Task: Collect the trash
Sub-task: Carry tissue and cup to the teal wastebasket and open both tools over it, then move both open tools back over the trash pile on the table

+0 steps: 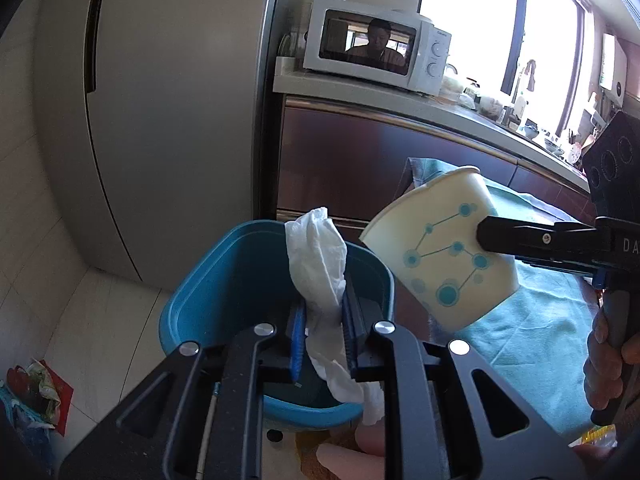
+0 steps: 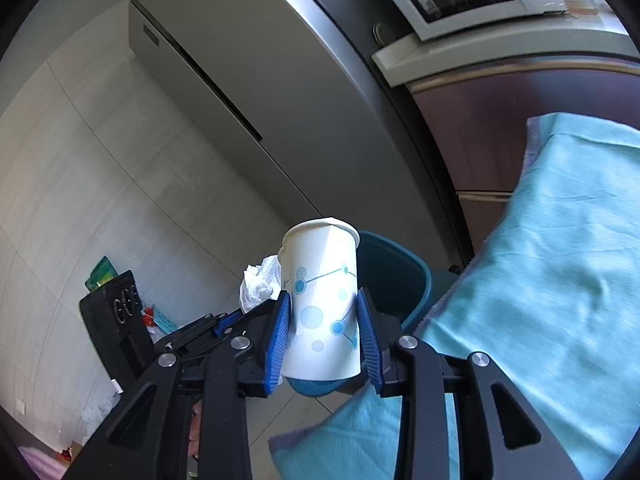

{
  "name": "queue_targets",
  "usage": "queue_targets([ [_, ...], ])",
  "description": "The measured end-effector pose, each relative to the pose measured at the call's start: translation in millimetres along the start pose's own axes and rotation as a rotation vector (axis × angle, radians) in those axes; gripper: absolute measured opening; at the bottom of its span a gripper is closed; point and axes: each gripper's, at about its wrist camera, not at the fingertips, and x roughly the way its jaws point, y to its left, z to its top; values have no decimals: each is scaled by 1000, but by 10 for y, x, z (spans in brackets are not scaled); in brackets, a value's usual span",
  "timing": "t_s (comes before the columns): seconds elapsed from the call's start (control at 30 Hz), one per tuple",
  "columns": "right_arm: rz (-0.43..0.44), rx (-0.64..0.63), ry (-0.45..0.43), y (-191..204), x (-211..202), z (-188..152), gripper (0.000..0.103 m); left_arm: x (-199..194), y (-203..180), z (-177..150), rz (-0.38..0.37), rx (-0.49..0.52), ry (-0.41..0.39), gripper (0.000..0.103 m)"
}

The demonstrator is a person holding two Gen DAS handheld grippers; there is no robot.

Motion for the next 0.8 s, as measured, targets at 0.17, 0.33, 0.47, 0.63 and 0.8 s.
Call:
queue_targets([
  [0.17,-40,32,85,-12,432,53,32,197,150,-20,25,-25,38,17],
  [0.33,-88,43,158,12,698,112,32,357,248,-49,18,-68,78,20],
  [0.47,-143,44,188,42,804,176,33,469,260,-109,39,-82,105,29],
  [0.63,-137,36,165,135,737,181,34,504,269,-163,44,-97,105,42],
  [0.8,-132,6,102,126,421,142,45,360,166,-152,34,-89,50,58],
])
